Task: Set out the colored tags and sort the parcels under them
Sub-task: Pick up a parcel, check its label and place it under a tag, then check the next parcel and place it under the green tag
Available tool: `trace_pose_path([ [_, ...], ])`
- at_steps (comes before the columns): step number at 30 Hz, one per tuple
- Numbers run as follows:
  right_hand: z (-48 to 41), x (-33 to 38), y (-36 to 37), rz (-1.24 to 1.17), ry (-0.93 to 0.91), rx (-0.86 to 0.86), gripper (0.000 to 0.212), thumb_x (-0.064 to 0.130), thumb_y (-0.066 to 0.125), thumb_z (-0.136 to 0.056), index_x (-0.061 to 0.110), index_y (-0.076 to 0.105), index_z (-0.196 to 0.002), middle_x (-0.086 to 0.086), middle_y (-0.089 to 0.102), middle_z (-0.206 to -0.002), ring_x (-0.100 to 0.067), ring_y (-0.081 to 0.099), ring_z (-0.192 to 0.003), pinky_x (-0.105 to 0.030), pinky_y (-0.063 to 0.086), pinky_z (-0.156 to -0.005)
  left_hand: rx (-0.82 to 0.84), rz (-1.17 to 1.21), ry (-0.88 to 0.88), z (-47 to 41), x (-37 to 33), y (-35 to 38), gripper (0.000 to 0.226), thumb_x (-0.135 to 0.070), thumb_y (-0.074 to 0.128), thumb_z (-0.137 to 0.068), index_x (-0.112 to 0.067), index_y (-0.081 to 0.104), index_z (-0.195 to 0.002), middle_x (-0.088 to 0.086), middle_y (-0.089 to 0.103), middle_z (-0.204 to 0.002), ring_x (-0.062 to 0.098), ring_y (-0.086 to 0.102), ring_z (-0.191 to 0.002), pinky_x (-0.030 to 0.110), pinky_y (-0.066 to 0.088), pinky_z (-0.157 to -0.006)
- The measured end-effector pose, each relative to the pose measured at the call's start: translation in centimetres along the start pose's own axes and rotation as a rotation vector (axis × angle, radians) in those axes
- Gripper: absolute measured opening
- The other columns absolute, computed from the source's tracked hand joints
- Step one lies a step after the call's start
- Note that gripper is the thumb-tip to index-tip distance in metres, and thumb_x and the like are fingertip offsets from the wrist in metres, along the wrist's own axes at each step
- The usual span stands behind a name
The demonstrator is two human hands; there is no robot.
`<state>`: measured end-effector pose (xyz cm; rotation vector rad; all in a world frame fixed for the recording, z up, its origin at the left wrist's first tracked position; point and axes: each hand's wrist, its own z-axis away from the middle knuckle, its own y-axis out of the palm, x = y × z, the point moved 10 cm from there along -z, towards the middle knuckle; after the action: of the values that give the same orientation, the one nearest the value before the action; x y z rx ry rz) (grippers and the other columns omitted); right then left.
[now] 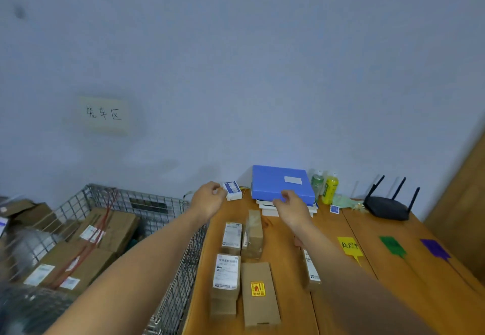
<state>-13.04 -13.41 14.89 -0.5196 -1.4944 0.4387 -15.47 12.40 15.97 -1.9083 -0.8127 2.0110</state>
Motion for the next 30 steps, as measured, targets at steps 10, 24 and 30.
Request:
trace_pose_path([
  [10, 1.9, 4.9, 0.8, 0.083, -0.067, 0.001, 0.054, 0.029, 0.051, -0.102, 0.013, 0.040, -0.152, -0.005, 0.041, -0.157, -0.025, 0.039, -0.143, -0.038, 0.035, -0.113, 0.028, -0.136, 0.005, 1.0, 2.6, -3.6, 0.053, -0.040, 0.049, -0.105, -0.011, 0.050, -0.148, 0.010, 0.050, -0.154, 0.030, 0.049, -0.138, 0.041, 0.041, -0.111],
  [24, 3.3, 0.5, 4.6, 0.085, 0.037, 0.015, 0.051, 0.031, 0.056, -0.100, 0.017, 0.045, -0.148, -0.003, 0.049, -0.151, -0.025, 0.047, -0.136, -0.037, 0.041, -0.107, 0.102, -0.127, -0.044, 0.5, 8.0, -1.5, 0.053, -0.041, 0.050, -0.104, -0.011, 0.051, -0.147, 0.012, 0.055, -0.149, 0.030, 0.052, -0.135, 0.044, 0.043, -0.110],
  [30, 2.2, -0.6, 6.7, 0.091, 0.075, 0.063, 0.052, 0.028, 0.054, -0.101, 0.015, 0.042, -0.150, -0.004, 0.047, -0.153, -0.024, 0.048, -0.135, -0.033, 0.040, -0.102, 0.152, -0.093, -0.076, -1.1, 9.9, 0.9, 0.051, -0.040, 0.048, -0.106, -0.009, 0.052, -0.146, 0.011, 0.056, -0.148, 0.030, 0.054, -0.134, 0.045, 0.044, -0.111],
])
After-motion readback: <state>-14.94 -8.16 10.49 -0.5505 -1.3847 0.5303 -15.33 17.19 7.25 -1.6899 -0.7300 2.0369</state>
